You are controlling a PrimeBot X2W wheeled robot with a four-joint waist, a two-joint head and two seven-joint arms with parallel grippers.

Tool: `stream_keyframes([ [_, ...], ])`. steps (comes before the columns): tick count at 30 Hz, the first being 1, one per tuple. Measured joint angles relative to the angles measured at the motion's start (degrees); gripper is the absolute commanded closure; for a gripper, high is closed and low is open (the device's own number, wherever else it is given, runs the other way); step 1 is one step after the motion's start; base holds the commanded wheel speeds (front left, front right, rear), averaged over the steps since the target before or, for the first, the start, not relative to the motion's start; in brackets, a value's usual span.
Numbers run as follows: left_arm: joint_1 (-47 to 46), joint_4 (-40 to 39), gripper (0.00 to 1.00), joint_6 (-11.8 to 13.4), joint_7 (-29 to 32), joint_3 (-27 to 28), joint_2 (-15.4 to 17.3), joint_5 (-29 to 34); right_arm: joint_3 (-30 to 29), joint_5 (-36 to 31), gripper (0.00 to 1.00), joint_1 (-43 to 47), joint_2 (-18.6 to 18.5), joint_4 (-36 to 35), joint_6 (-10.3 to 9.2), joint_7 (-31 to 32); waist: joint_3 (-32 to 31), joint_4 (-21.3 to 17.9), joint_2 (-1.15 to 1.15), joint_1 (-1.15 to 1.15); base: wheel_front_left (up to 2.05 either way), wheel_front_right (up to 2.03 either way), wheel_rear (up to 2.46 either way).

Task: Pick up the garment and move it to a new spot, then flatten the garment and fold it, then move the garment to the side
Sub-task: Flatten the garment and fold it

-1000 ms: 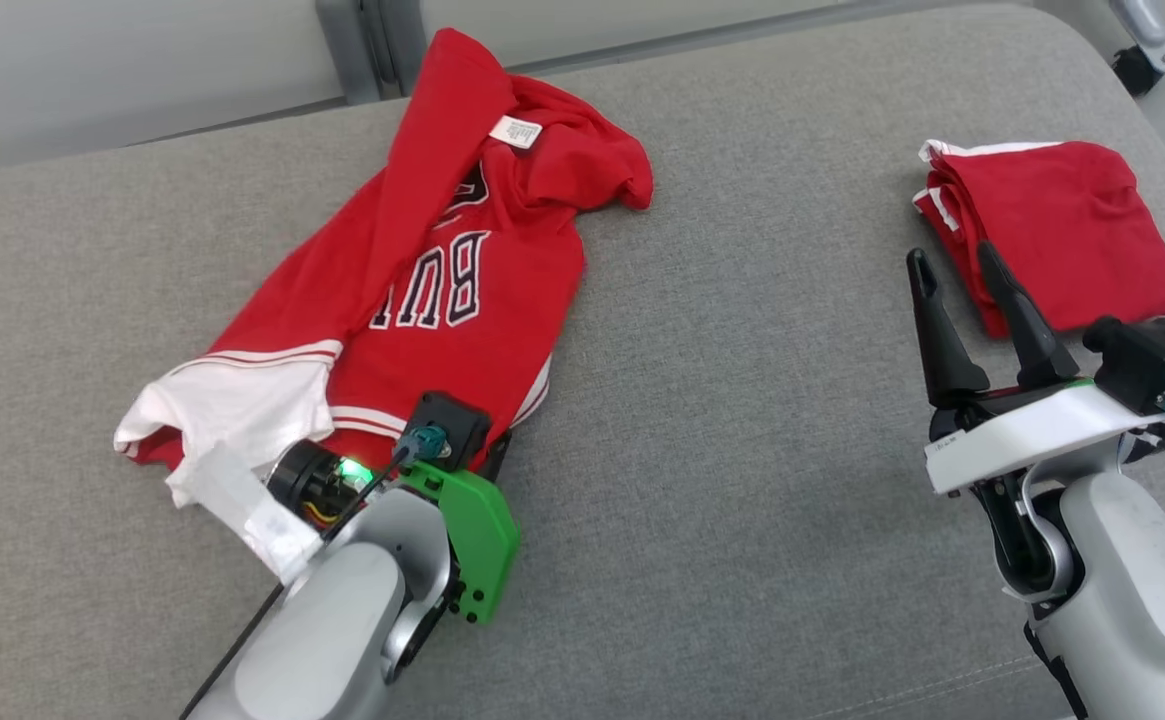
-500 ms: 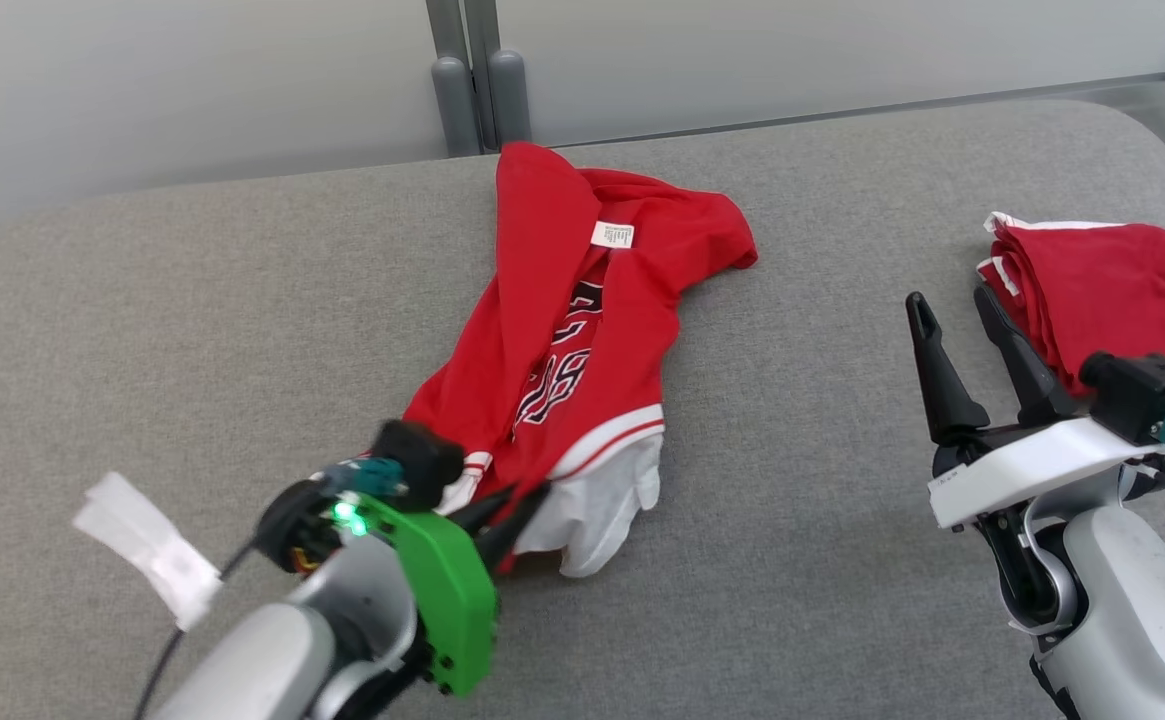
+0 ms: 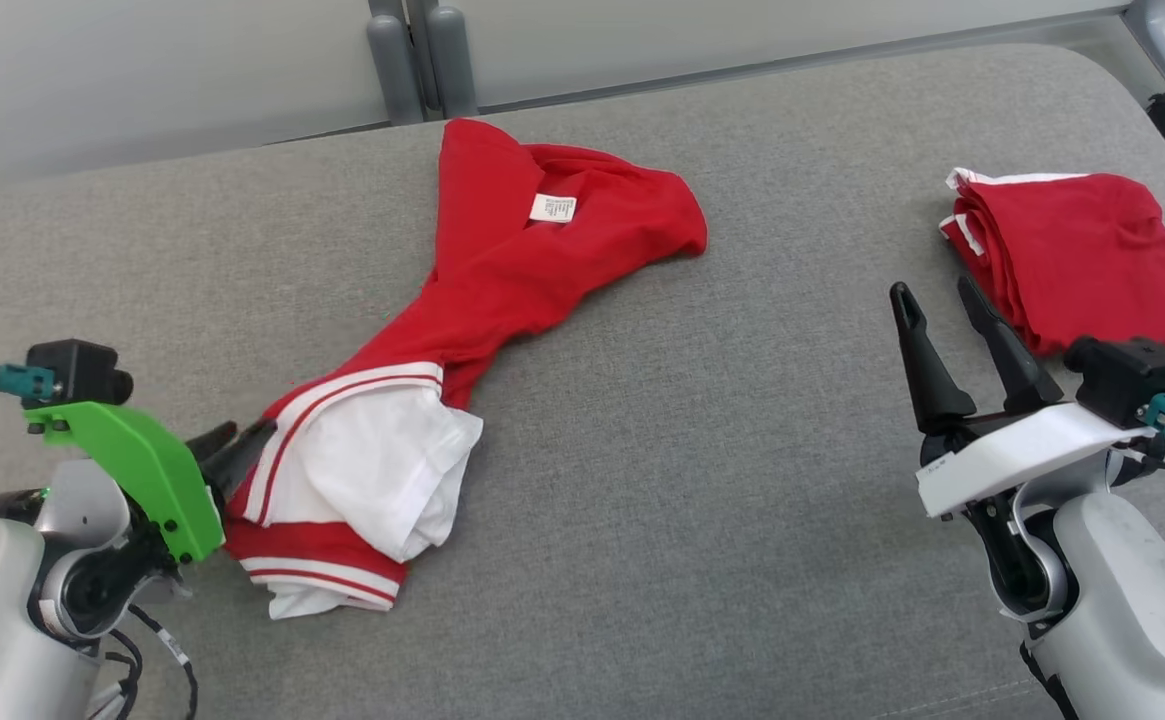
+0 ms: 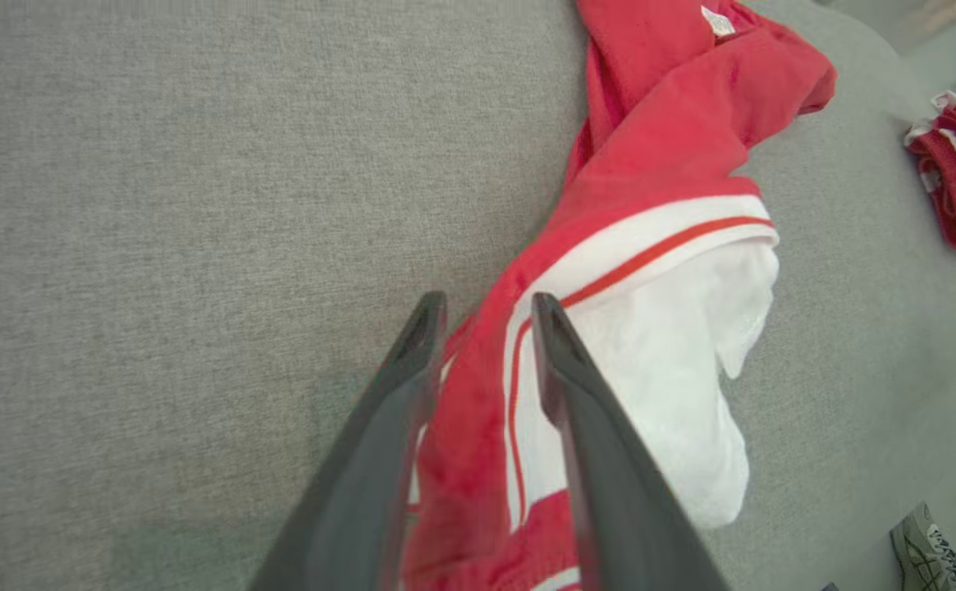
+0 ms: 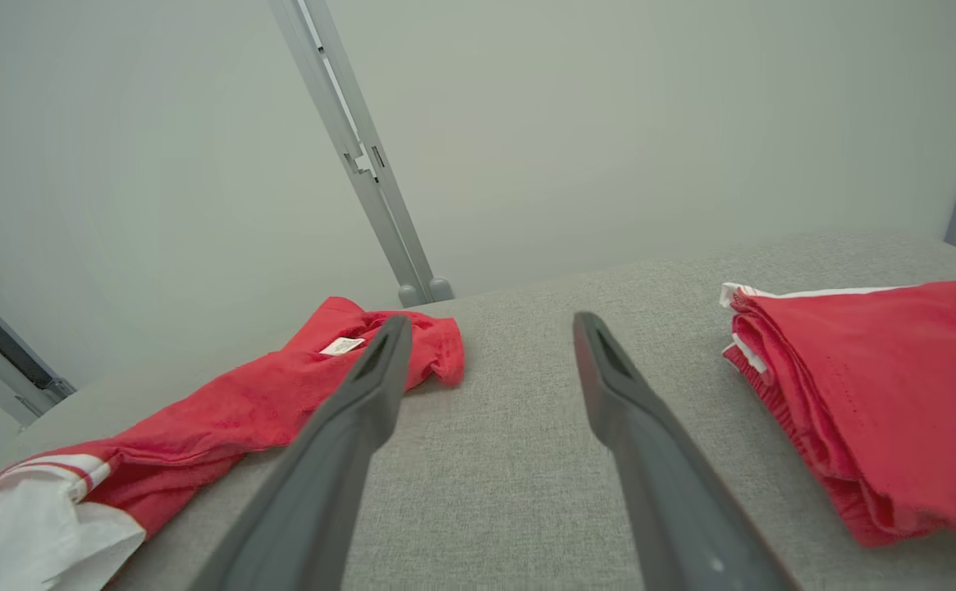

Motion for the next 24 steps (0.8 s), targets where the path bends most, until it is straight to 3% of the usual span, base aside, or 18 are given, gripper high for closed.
stream_keyframes([
  [4,-1.81,1.31,0.0,-0.34,-5.39,-0.4,1.15,3.28,-0.05,0.02,0.0,0.01,-0.03,0.51,0.0,-0.25,0.45,-0.7,0.0,0.0,0.0,0.0,0.0],
  [8,-1.91,-2.81,0.0,-0.31,-13.27,-1.75,2.25,9.67,-0.15,0.2,0.0,0.27,0.37,0.59,0.0,-0.77,-0.14,-0.39,0.0,0.0,0.0,0.0,0.0],
  [13,4.13,-11.21,0.0,4.12,-20.5,-4.43,-1.58,14.61,-0.32,0.64,0.0,2.09,1.2,0.87,0.0,-1.26,-0.93,0.5,0.0,0.0,0.0,0.0,0.0],
  [17,11.05,-15.14,0.0,8.26,-20.04,-7.08,-6.05,13.95,-0.73,0.75,0.0,2.59,1.02,0.79,0.0,-1.52,-0.74,1.41,0.0,0.0,0.0,0.0,0.0],
  [24,14.51,-15.28,0.0,8.43,-17.51,-7.46,-7.34,9.67,-0.9,0.33,0.0,2.53,0.35,0.64,0.0,-1.23,0.18,2.27,0.0,0.0,0.0,0.0,0.0],
])
